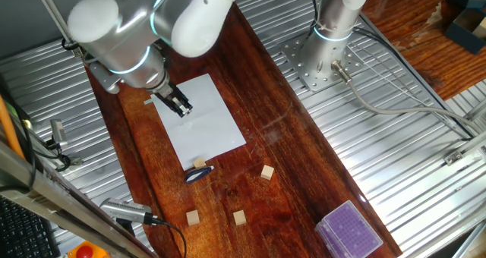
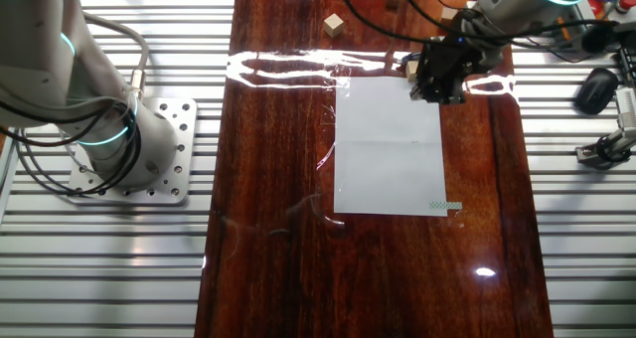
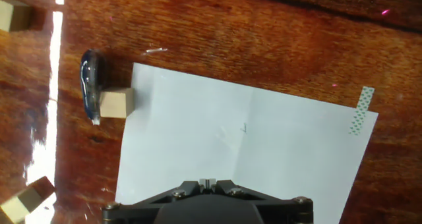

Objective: Use the correction tape on paper

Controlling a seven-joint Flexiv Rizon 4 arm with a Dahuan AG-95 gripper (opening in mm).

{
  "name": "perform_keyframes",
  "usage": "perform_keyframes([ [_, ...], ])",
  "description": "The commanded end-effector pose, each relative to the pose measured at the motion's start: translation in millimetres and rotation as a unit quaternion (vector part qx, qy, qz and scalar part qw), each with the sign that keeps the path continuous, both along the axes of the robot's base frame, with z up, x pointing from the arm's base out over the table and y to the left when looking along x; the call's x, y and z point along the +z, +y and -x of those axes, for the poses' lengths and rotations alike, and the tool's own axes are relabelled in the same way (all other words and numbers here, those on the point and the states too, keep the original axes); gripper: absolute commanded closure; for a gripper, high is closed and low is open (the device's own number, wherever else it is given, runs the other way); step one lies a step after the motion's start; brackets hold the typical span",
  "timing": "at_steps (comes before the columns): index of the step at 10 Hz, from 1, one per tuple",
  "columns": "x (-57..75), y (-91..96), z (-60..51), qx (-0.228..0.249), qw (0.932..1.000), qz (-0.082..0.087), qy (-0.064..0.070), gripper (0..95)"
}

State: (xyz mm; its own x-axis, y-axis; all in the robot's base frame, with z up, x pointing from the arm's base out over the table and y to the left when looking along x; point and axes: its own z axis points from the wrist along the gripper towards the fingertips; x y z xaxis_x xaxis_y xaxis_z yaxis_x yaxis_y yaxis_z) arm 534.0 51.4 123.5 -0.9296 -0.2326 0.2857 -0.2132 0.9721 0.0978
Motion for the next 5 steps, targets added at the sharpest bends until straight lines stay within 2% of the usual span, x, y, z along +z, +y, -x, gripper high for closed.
perform_keyframes([
  [1,-1.3,2.3,-0.7,-0.006,1.0000,-0.003,0.004,95.0],
  [2,-5.6,10.3,-5.5,-0.008,0.9999,-0.007,0.004,95.0],
  [3,-9.3,17.5,-9.5,-0.010,0.9999,-0.007,0.004,76.0],
  [5,-14.6,30.9,-13.9,-0.015,0.9999,-0.006,0.006,76.0],
])
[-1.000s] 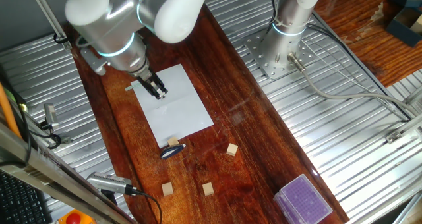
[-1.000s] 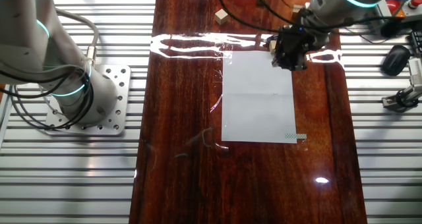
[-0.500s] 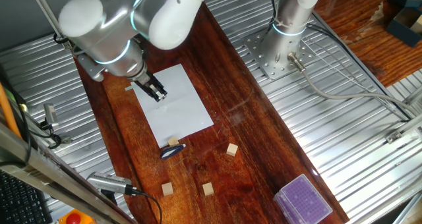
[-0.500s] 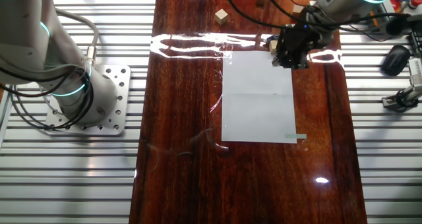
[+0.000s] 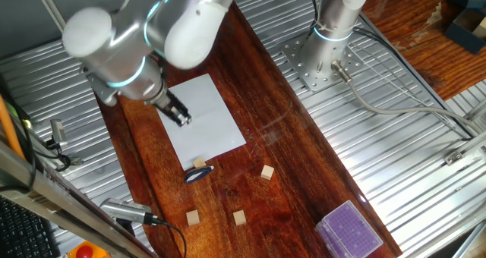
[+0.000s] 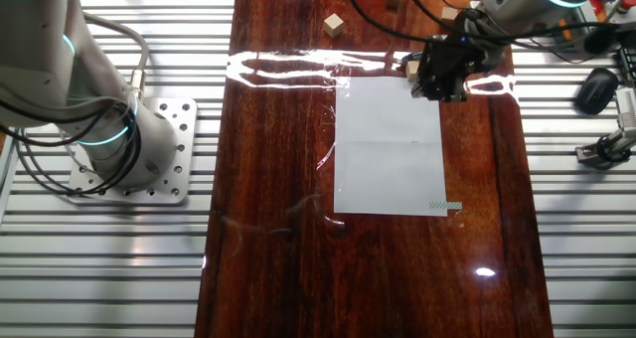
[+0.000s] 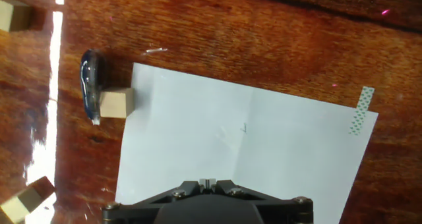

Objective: Use the correction tape on paper

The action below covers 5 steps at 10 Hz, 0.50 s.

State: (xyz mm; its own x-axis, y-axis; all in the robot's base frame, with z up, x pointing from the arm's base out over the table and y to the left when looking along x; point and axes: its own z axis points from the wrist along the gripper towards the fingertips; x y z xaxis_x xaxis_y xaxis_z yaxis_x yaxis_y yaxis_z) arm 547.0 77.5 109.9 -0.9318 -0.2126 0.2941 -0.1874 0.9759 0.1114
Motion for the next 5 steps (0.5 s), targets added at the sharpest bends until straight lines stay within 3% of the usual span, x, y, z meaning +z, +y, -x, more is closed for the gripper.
perform_keyframes([
  [1,-1.9,7.1,-1.0,-0.003,1.0000,0.000,0.002,76.0],
  [3,-9.3,23.0,-0.2,-0.017,0.9998,0.007,0.005,76.0],
  [5,-9.3,23.0,-0.3,-0.014,0.9998,0.009,0.005,76.0],
])
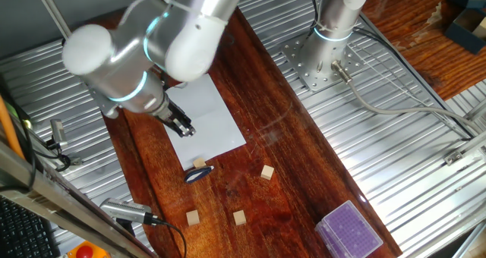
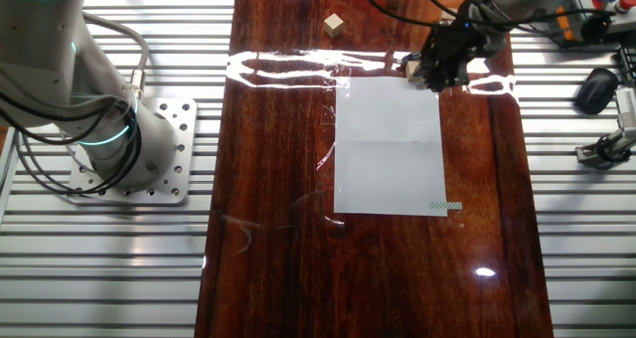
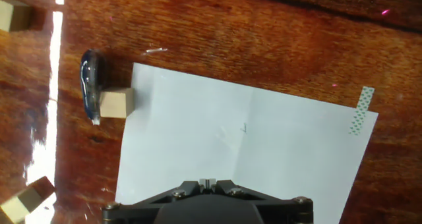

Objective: Use the correction tape on paper

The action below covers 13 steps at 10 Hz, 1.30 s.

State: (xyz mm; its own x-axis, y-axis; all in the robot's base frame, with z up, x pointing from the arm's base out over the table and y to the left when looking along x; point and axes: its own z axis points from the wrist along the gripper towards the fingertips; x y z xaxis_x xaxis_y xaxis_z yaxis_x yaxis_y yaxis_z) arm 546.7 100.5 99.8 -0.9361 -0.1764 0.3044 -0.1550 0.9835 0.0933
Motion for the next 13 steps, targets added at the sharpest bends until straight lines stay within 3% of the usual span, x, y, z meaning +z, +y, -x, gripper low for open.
perform_keyframes([
  [1,0.8,0.0,-0.6,0.005,1.0000,-0.002,0.002,76.0],
  [5,-1.0,3.3,-2.7,0.024,0.9996,-0.013,0.008,76.0],
  [7,-8.0,20.9,-10.8,0.016,0.9997,-0.015,0.006,76.0],
  [8,-10.0,28.0,-13.5,0.013,0.9998,-0.015,0.006,57.0],
  [10,-14.4,46.8,-19.0,0.001,0.9999,-0.012,0.005,57.0],
  [13,-16.3,52.7,-20.6,0.000,0.9999,-0.011,0.004,57.0],
])
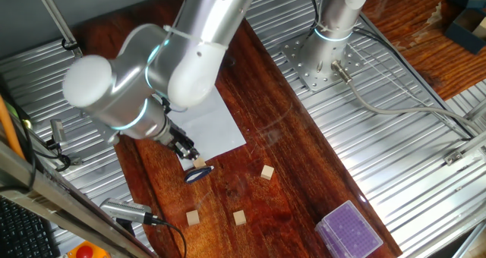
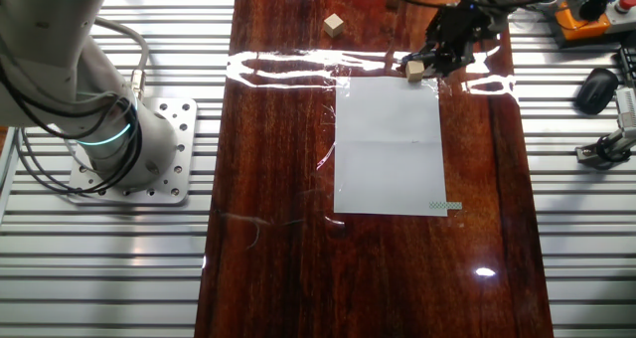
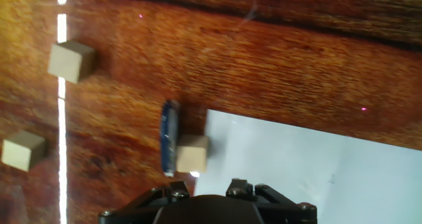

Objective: Use the correction tape on paper

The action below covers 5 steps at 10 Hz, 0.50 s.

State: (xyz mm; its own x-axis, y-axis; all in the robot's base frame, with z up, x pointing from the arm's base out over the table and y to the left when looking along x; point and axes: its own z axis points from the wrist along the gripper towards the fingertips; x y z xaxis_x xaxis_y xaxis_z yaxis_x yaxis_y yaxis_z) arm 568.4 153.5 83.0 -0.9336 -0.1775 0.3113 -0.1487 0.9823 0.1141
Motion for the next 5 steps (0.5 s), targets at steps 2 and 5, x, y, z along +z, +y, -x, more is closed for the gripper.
perform_keyframes([
  [2,0.5,-0.3,1.0,0.018,0.9998,-0.009,-0.002,57.0],
  [5,0.5,-0.3,1.0,0.019,0.9998,-0.010,0.003,57.0],
])
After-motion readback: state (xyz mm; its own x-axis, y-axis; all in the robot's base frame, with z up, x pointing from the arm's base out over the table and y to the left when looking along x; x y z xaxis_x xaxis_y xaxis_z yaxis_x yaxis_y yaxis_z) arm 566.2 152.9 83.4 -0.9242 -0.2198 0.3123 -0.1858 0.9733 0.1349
